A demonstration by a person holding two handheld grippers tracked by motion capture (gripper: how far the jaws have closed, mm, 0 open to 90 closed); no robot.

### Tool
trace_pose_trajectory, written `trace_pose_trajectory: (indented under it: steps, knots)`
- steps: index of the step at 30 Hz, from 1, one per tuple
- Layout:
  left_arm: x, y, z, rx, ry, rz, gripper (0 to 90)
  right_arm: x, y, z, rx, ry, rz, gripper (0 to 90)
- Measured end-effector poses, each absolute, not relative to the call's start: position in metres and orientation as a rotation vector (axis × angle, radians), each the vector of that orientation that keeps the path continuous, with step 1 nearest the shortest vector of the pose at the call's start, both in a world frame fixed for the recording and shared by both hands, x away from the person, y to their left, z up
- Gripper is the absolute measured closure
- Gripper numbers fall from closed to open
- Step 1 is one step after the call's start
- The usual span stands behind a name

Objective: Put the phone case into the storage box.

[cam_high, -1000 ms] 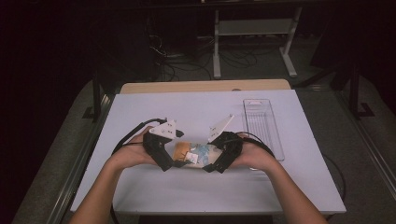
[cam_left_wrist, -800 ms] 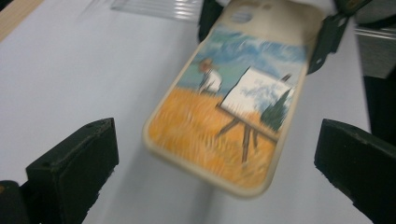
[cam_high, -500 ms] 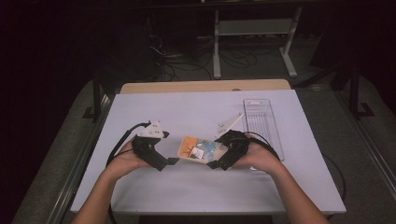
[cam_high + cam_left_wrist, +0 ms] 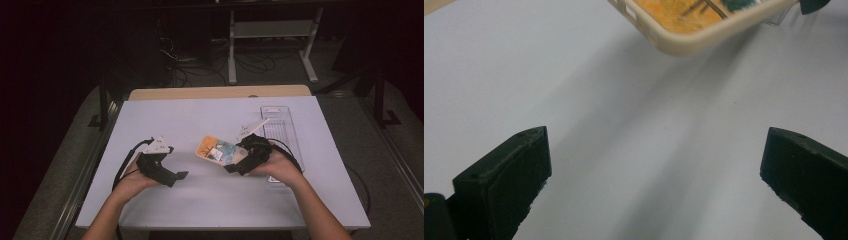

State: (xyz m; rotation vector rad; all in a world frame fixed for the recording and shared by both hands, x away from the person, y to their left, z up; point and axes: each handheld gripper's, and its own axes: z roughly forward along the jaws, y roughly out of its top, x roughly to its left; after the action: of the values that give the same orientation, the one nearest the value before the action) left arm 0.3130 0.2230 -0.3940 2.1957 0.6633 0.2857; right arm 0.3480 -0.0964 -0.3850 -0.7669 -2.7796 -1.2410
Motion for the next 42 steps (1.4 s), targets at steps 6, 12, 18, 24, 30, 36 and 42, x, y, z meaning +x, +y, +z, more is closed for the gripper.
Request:
trace_pose_trajectory:
  steps: [6,12,18,24,30,36,42]
  knots:
    - [0.307,0.222,-0.404,2.175,0.715,0.308,3.5,0.353,-0.101,-0.386,-0.835,-2.782,-1.255,10.6]
    - [0.303,0.22,-0.411,2.176,0.748,0.304,0.4,0.354,-0.103,-0.387,-0.861,-2.773,-1.269,10.6]
    - [0.305,0.22,-0.413,2.171,0.75,0.293,0.0,0.355,-0.103,-0.388,-0.891,-2.762,-1.276,10.6]
    - [0.304,0.218,-0.414,2.178,0.748,0.302,0.0,0.355,-0.102,-0.388,-0.903,-2.766,-1.263,10.6]
    - [0.304,0.219,-0.413,2.179,0.734,0.326,0.0,0.355,-0.103,-0.39,-0.904,-2.762,-1.257,10.6]
    - [0.302,0.217,-0.414,2.151,0.728,0.339,0.0,0.354,-0.104,-0.39,-0.921,-2.749,-1.257,10.6]
    - [0.301,0.216,-0.413,2.151,0.688,0.407,0.0,0.354,-0.105,-0.391,-0.951,-2.726,-1.258,10.6]
